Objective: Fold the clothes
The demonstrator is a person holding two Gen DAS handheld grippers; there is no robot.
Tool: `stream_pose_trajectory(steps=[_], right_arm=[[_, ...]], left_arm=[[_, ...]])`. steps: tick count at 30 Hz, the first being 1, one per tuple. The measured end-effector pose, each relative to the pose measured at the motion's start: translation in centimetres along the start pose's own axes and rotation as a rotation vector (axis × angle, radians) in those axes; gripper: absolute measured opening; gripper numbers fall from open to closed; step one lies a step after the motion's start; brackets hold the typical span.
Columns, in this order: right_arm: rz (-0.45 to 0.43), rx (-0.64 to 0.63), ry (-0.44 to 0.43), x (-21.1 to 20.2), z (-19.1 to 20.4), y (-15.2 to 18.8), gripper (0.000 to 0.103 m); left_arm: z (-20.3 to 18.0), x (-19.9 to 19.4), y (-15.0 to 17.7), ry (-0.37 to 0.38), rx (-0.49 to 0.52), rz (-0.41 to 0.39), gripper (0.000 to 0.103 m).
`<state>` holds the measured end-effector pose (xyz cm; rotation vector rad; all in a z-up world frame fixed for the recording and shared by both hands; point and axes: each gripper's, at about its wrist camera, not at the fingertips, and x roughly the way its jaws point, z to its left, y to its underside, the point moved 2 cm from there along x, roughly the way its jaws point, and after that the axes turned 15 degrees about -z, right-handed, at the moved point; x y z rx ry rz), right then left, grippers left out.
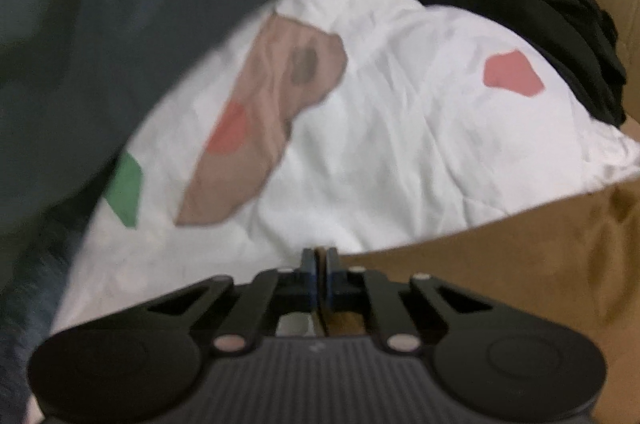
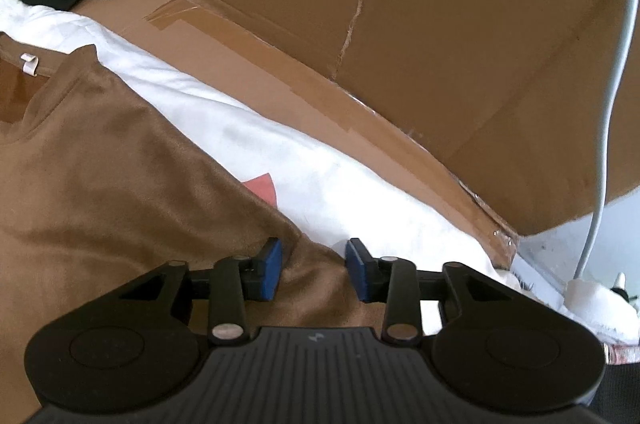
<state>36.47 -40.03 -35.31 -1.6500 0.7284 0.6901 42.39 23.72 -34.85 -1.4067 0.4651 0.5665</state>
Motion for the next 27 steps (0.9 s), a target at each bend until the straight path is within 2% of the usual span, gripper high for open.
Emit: stream_pose_trajectory(steps=[3, 7, 8, 10, 11, 12, 15, 17, 21, 23, 25, 27], right_arm=[[-0.014, 0.001, -0.005, 0.1, 0.1, -0.5, 0.034], [-0.067, 0.000, -0.054, -0.7, 0.9, -1.4, 0.035], [-0.082, -0.005, -0.068, -0.9, 1.2, -1.6, 0.036], [-0.102, -0.018, -0.102, -1.1, 1.9, -2.1, 0.036], [-0.114, -0.025, -0.116, -1.2, 2.2, -2.5, 0.036], [-0.123, -0.030, -0.127, -1.2, 2.5, -2.8, 0.036], [-0.144, -0.036, -0.162, -0.9, 3.4, -4.1, 0.036], [-0.153, -0.011, -0.195, -0.5, 4.0, -5.1, 0.036], [-0.164, 0.006, -0.250, -0.9, 4.8, -6.0, 0.036], [-0.175, 0.001, -0.284, -0.9, 5.6, -6.3, 0.036], [-0.182, -0.008, -0.316, -0.8, 6.4, -6.6, 0.036], [-0.183, -0.023, -0.331, -0.7, 7.1, -6.6, 0.036]], left_arm=[[-0.1, 0.0, -0.3, -0.008, 0.001, -0.009, 0.005], [-0.2, 0.3, -0.2, 0.005, 0.008, -0.002, 0.007], [-0.5, 0.3, -0.3, 0.014, 0.034, -0.015, 0.013], [-1.6, -0.6, -0.5, -0.029, 0.128, -0.073, 0.029], [-1.8, -0.9, -0.7, -0.030, 0.135, -0.094, 0.045], [-2.1, -1.3, -1.0, -0.022, 0.140, -0.127, 0.050], [-4.1, -1.8, -2.6, 0.103, 0.097, -0.179, 0.050], [-5.5, -1.4, -3.5, 0.158, 0.088, -0.182, 0.051], [-9.5, -0.7, -4.4, 0.330, 0.010, -0.155, 0.052], [-12.4, 0.1, -4.5, 0.410, 0.034, -0.133, 0.053], [-13.8, -0.6, -4.2, 0.442, 0.080, -0.131, 0.054], [-16.0, -0.6, -3.5, 0.470, 0.150, -0.119, 0.060]])
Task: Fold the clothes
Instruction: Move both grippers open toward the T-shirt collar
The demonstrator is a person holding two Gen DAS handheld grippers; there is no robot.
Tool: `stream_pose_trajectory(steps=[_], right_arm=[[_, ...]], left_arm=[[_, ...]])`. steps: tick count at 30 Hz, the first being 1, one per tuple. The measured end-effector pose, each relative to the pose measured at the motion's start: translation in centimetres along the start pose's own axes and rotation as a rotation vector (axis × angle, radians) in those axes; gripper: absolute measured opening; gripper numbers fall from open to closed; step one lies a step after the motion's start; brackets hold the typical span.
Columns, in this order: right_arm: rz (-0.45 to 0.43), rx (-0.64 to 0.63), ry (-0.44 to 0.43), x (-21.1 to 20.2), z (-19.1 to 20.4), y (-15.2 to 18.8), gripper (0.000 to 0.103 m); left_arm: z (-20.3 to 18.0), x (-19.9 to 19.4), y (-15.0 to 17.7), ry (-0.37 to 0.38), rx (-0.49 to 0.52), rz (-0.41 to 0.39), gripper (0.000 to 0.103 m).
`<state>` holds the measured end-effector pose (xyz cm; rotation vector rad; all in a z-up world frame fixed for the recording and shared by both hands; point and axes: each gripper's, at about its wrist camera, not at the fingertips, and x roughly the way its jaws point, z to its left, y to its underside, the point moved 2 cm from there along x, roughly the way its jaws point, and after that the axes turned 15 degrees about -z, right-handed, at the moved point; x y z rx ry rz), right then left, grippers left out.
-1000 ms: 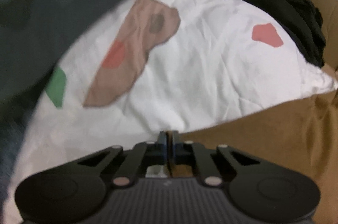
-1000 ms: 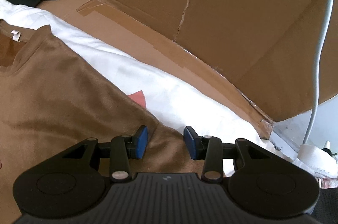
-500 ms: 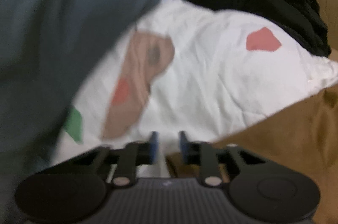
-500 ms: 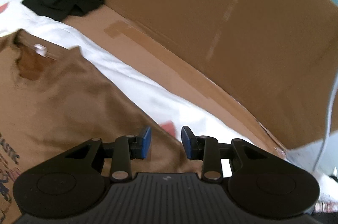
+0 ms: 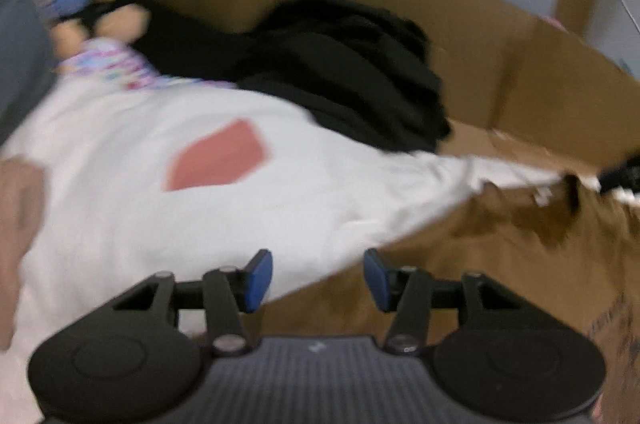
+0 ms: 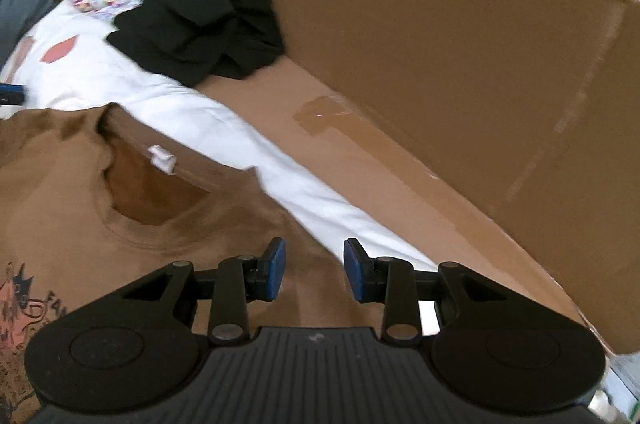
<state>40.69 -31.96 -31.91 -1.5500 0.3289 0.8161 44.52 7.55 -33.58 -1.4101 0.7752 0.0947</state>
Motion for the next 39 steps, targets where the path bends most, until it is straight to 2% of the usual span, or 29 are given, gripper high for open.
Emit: stream_pose_trajectory(steps=[3, 7, 10, 11, 12, 13, 15, 17, 19, 21, 25, 28, 29, 30, 32, 33, 34, 35, 36, 39], right_arm=[[-0.009, 0.007, -0.028, 0.5, 0.7, -0.1, 0.036], [-0.016, 0.004, -0.057, 1.4, 1.7, -0.4, 0.036], [-0.003, -0.005, -0.040, 2.6, 2.2, -0.5, 0.036], [0.002, -0.008, -0.033, 3.0, 2.3, -0.6, 0.036], [0.007, -0.008, -0.028, 3.4, 2.3, -0.6, 0.036], [0.013, -0.008, -0.022, 3.7, 2.4, -0.7, 0.036], [0.024, -0.009, -0.011, 4.4, 2.4, -0.8, 0.039], [0.028, -0.015, -0.007, 5.1, 2.5, -0.8, 0.039], [0.014, -0.035, -0.006, 5.2, 2.6, -0.6, 0.032], [0.000, -0.055, 0.001, 5.2, 2.6, -0.5, 0.000], [-0.036, -0.055, 0.047, 4.5, 1.8, -1.0, 0.000], [-0.055, -0.029, 0.032, 4.0, 1.2, -1.5, 0.000], [-0.052, -0.010, 0.003, 3.8, 1.1, -1.6, 0.000], [-0.051, 0.003, -0.019, 3.7, 1.1, -1.7, 0.002], [-0.047, 0.005, -0.031, 3.4, 1.1, -1.7, 0.008], [-0.043, 0.004, -0.036, 3.4, 1.2, -1.7, 0.017], [-0.038, 0.003, -0.041, 3.4, 1.2, -1.5, 0.024], [-0.032, -0.001, -0.045, 3.5, 1.3, -1.3, 0.037], [-0.036, -0.004, -0.044, 3.5, 1.4, -1.2, 0.045], [-0.032, -0.016, -0.040, 3.8, 1.6, -0.7, 0.047]], left_arm=[[-1.4, 0.9, 0.9, 0.011, 0.046, 0.038, 0.061], [-1.7, 1.5, 1.9, -0.029, 0.053, 0.025, 0.061], [-1.8, 1.3, 1.9, -0.035, 0.073, 0.021, 0.060], [-1.7, 1.4, 1.9, -0.037, 0.073, 0.020, 0.055], [-1.6, 1.4, 1.8, -0.044, 0.073, 0.020, 0.043], [-1.4, 1.4, 1.7, -0.052, 0.072, 0.025, 0.036], [-0.8, 1.6, 1.7, -0.070, 0.061, 0.039, 0.016], [-0.1, 2.0, 1.8, -0.051, 0.020, 0.067, 0.009], [-0.3, 2.0, 1.8, -0.055, 0.049, 0.064, 0.008], [-0.6, 1.9, 1.8, -0.071, 0.066, 0.054, 0.007], [-0.3, 1.9, 1.6, -0.100, 0.040, 0.036, 0.007], [-0.2, 1.9, 1.2, -0.103, 0.006, 0.040, 0.014], [-0.3, 1.6, 1.0, -0.095, 0.004, 0.024, 0.022], [-0.5, 1.3, 0.8, -0.083, 0.007, 0.003, 0.043], [-1.2, 0.6, 0.2, -0.051, 0.025, -0.053, 0.062], [-1.8, 0.3, -0.1, -0.031, 0.043, -0.086, 0.062], [-2.2, 0.4, -0.3, -0.020, 0.049, -0.088, 0.062], [-3.0, 0.8, -0.6, 0.009, 0.053, -0.081, 0.062], [-3.7, 1.3, -0.8, 0.034, 0.052, -0.069, 0.062], [-6.7, 3.6, -0.8, 0.069, 0.088, -0.028, 0.062]])
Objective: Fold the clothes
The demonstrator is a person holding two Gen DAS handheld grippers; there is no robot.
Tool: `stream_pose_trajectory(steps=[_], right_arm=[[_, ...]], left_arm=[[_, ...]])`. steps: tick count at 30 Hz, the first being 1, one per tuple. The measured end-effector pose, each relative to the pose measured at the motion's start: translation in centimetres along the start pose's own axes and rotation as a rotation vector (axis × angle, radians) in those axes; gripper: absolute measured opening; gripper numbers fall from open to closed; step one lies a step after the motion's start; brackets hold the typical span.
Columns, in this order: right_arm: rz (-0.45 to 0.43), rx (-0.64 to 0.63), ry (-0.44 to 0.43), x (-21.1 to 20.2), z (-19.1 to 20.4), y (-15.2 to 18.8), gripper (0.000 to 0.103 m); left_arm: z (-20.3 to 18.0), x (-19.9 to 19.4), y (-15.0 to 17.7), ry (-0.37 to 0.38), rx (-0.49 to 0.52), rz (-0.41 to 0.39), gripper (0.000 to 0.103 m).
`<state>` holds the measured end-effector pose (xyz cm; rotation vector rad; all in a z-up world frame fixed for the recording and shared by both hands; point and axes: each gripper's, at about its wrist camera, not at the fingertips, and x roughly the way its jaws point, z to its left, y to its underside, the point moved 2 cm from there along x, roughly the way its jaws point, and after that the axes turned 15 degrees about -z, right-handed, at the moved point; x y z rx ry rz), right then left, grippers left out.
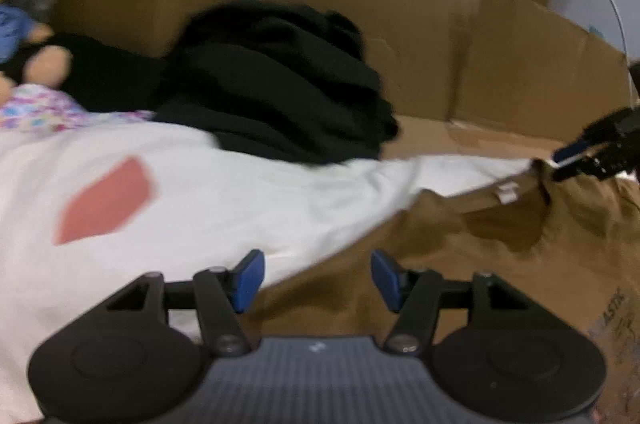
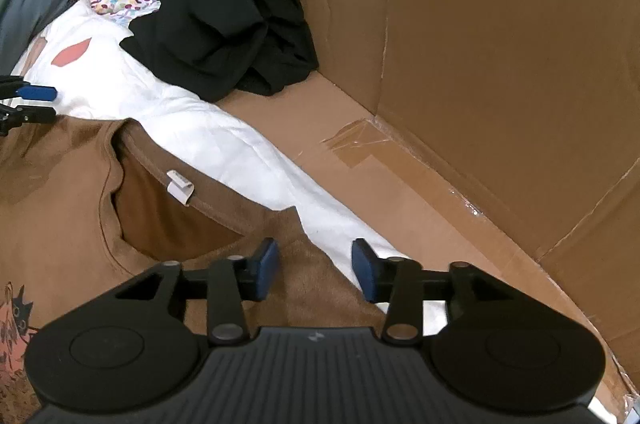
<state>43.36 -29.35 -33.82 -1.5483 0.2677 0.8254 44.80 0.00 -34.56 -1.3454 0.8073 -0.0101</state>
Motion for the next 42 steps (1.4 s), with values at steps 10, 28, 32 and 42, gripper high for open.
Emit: stream_pose_trajectory(steps=[10, 28, 32, 42], right_arm=[[0.006, -0.051, -0.002, 0.9, 0.9, 1.0, 0.040], [-0.024, -0.024, 0.003, 0.2, 0.9, 1.2, 0.040], [-0.042, -0.033, -0.008, 0.2, 1.1, 1.1, 0.040], [-0.075, -0.128, 0.009, 0.4, 1.8, 0.9, 0.008]], left_arm=[[-4.4, 4.6, -0.4, -0.051, 0.151, 0.012, 0.062], [-5.6, 5.8, -0.6, -0.004, 0.095, 0.006, 0.050], [-6.0, 5.8, -0.1, 0.022, 0.126, 0.012, 0.041], [-5.8, 5.9, -0.8, -0.014, 0.129, -0.029, 0.007]])
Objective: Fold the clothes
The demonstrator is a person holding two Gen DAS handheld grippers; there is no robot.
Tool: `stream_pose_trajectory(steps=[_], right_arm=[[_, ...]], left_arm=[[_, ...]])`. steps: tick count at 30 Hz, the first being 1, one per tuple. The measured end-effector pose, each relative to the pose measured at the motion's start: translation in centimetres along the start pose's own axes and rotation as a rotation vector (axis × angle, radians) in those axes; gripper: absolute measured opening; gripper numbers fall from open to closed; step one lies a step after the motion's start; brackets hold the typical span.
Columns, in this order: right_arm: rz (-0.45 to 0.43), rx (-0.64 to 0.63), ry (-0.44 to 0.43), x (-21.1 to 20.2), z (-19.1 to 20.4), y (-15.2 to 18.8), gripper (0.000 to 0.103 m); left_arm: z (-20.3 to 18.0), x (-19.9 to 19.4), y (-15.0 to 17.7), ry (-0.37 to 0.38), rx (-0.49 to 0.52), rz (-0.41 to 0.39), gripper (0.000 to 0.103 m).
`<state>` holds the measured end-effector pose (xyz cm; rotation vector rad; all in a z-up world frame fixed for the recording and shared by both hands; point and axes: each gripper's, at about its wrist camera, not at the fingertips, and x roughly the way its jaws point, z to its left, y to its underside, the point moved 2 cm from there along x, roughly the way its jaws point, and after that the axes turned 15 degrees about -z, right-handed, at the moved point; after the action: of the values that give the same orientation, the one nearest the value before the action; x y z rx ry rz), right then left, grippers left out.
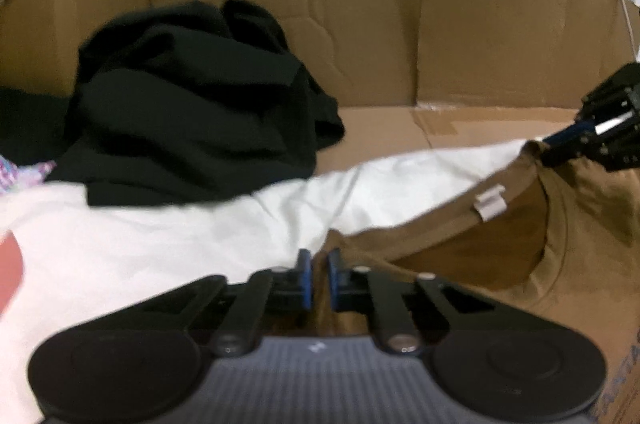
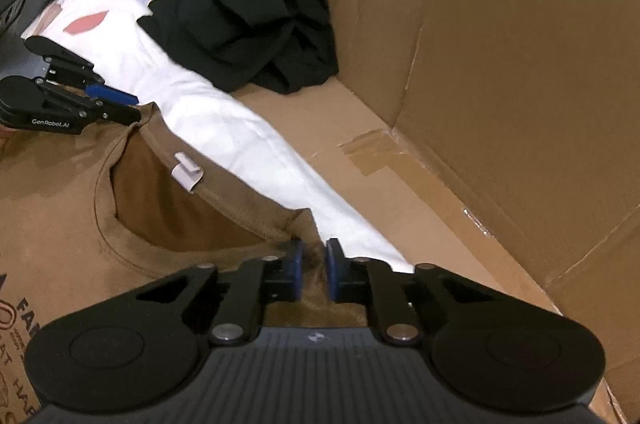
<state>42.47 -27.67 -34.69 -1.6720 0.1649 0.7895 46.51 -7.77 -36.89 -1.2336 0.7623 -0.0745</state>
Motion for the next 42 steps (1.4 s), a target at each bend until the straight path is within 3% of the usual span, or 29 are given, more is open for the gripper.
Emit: stream_pose_trajectory(steps=[11, 14, 17, 20, 22, 24, 26, 30, 36, 39, 42], right_arm=[[-0.062, -0.031, 0.089, 0.6, 0.4, -1.6, 0.007], [-0.089, -0.037, 0.100, 0.5, 0.6, -2.1, 0.007], [-0.025, -0.017, 0.088, 1.4, 0.6, -2.0, 0.008], [0.013, 0.001, 0.087, 1.3, 0.7, -1.7, 0.014], [0.011, 0.000, 0.087, 0.7, 1.0, -1.5, 0.026], [-0.004, 0.021, 0.101, -0.3, 1.0, -1.3, 0.048], [-0.020, 0.048, 0.130, -1.5, 1.0, -1.0, 0.051], [-0.012, 0.072, 0.170, -3.9, 1.1, 0.1, 0.051], [0.045, 0.057, 0.149, -10.0, 0.0, 1.0, 0.051], [0.077, 0.037, 0.142, -14.2, -1.9, 0.6, 0.051], [0.106, -0.008, 0.186, -18.1, -3.5, 1.0, 0.051]], left_arm=[[1.0, 0.2, -0.9, -0.062, -0.060, -0.069, 0.006], [1.0, 0.8, -0.9, -0.064, -0.065, -0.040, 0.006], [1.0, 1.3, -0.3, -0.070, -0.086, 0.025, 0.019], [0.9, 0.2, -0.2, -0.062, -0.111, 0.017, 0.063], [0.8, -0.5, -0.1, -0.063, -0.107, 0.013, 0.068], [0.5, -1.7, -0.1, -0.068, -0.106, 0.019, 0.069], [0.1, -3.2, 0.0, -0.063, -0.128, 0.031, 0.075], [-1.2, -5.8, 0.4, -0.028, -0.137, 0.054, 0.076], [-3.4, -9.2, -0.1, 0.022, -0.094, 0.104, 0.076], [-3.8, -10.9, -1.0, 0.020, -0.132, 0.103, 0.077], [-3.8, -12.5, -2.2, -0.023, -0.231, 0.077, 0.078]])
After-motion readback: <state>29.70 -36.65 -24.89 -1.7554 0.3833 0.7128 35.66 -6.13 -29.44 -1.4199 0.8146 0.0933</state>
